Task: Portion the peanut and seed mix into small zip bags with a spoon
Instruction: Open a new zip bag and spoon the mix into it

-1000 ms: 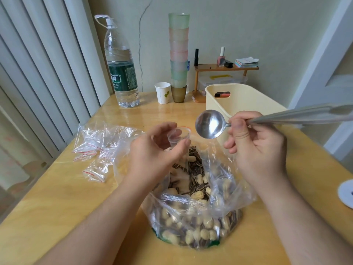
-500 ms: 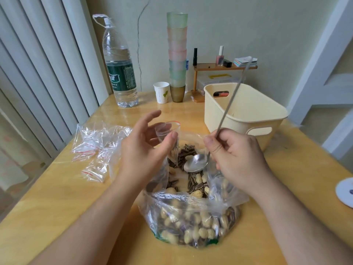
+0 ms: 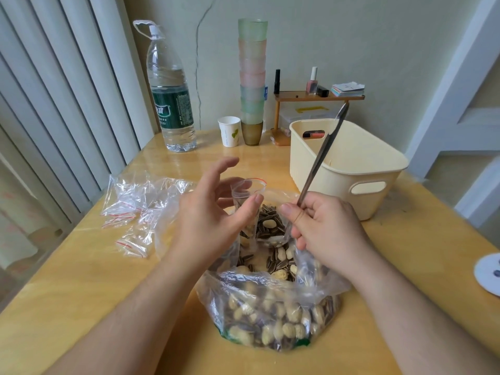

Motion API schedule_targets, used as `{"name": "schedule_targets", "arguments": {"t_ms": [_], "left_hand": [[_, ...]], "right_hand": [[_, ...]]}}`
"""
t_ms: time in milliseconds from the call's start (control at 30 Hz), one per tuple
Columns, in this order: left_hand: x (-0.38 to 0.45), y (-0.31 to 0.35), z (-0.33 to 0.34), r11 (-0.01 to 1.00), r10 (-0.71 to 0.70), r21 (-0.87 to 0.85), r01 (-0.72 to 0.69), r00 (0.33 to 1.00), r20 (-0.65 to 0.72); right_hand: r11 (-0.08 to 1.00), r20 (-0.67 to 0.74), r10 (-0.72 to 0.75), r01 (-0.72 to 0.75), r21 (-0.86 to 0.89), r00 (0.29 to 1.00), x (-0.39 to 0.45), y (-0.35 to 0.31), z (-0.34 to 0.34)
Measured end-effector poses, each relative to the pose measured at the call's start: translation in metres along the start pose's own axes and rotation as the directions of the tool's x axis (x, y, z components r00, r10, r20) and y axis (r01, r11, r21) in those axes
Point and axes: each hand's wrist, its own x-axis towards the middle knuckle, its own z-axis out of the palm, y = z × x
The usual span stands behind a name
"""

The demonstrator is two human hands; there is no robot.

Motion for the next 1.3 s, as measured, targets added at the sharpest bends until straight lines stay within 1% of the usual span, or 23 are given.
{"name": "schedule_targets", "arguments": {"t_ms": [100, 200, 300, 400, 600, 700, 767, 833, 933, 1033, 1133, 1300], "left_hand": [[0.001, 0.0, 0.0, 1.0, 0.005, 0.009, -0.005, 1.0, -0.007], [0.001, -0.001, 0.0, 1.0, 0.001, 0.022, -0.001, 1.0, -0.028], [0.002, -0.001, -0.001, 1.0, -0.018, 0.017, 0.018, 0.999, -0.041], [0.003, -0.002, -0.001, 1.0, -0.024, 0.018, 0.025, 0.998, -0.05], [0.003, -0.002, -0.002, 0.999, -0.038, 0.01, 0.039, 0.998, -0.049], [0.003, -0.003, -0.003, 0.999, -0.034, 0.013, 0.034, 0.999, -0.032], [0.003, -0.005, -0.003, 0.999, -0.035, 0.038, 0.034, 0.999, 0.013], [0.002, -0.008, -0.003, 0.994, -0.018, 0.105, 0.01, 0.997, 0.074], [0.0, -0.01, 0.0, 0.954, 0.063, 0.28, -0.109, 0.984, 0.169], [-0.001, -0.009, 0.005, 0.912, 0.115, 0.364, -0.189, 0.97, 0.215], [0.0, -0.008, 0.01, 0.895, 0.12, 0.397, -0.202, 0.968, 0.222], [-0.001, -0.004, 0.014, 0.897, 0.121, 0.396, -0.199, 0.969, 0.213]], "right_hand": [[1.0, -0.036, -0.012, 0.012, 0.007, 0.999, 0.002, 0.005, 0.002], [0.999, -0.015, -0.045, 0.045, -0.01, 0.999, 0.001, 0.005, 0.006], [0.999, -0.016, -0.043, 0.043, -0.01, 0.999, 0.001, 0.005, 0.007], [0.999, -0.066, -0.032, 0.034, 0.017, 0.997, 0.003, 0.006, 0.002], [0.999, -0.125, -0.03, 0.032, 0.015, 0.992, 0.003, 0.003, -0.005], [0.998, -0.19, -0.03, 0.038, 0.04, 0.981, 0.003, -0.001, -0.011], [0.996, -0.246, -0.07, 0.08, 0.03, 0.967, 0.003, -0.003, -0.018], [0.99, -0.303, -0.127, 0.137, 0.012, 0.944, 0.003, -0.003, -0.025], [0.976, -0.38, -0.209, 0.215, -0.028, 0.901, 0.004, -0.004, -0.032], [0.948, -0.425, -0.311, 0.311, -0.071, 0.85, 0.003, -0.005, -0.034], [0.897, -0.414, -0.44, 0.406, -0.173, 0.797, 0.001, -0.005, -0.032], [0.794, -0.306, -0.607, 0.54, -0.281, 0.733, -0.002, -0.011, -0.022]]}}
